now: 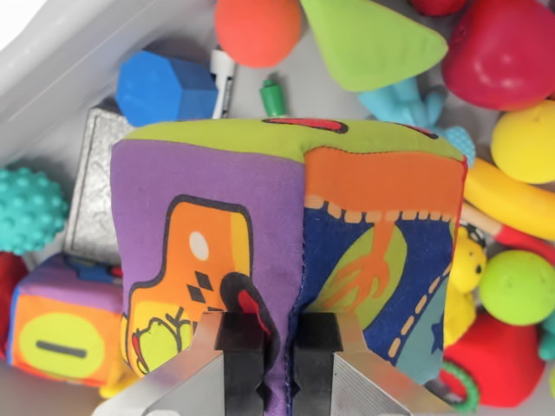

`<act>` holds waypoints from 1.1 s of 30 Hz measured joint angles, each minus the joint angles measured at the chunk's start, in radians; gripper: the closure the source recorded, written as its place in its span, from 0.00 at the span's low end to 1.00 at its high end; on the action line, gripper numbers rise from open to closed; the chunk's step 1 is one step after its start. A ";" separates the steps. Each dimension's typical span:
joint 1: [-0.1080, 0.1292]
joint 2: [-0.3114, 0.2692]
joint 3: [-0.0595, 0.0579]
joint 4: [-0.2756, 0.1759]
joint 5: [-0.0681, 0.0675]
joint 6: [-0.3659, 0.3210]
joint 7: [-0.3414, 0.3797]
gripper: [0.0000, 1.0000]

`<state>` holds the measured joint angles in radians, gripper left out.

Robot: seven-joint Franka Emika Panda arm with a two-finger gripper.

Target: Pick an object from the bin

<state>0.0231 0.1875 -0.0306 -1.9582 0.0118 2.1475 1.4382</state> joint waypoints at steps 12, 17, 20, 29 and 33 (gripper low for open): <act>0.000 -0.042 0.000 0.066 -0.001 -0.109 0.002 1.00; 0.000 -0.055 0.000 0.093 -0.002 -0.148 0.002 1.00; 0.000 -0.060 0.000 0.106 -0.002 -0.167 0.002 1.00; 0.000 -0.070 0.000 0.150 -0.002 -0.221 0.003 1.00; 0.000 -0.073 0.000 0.160 -0.002 -0.234 0.003 1.00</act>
<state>0.0230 0.1147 -0.0307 -1.7983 0.0097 1.9139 1.4414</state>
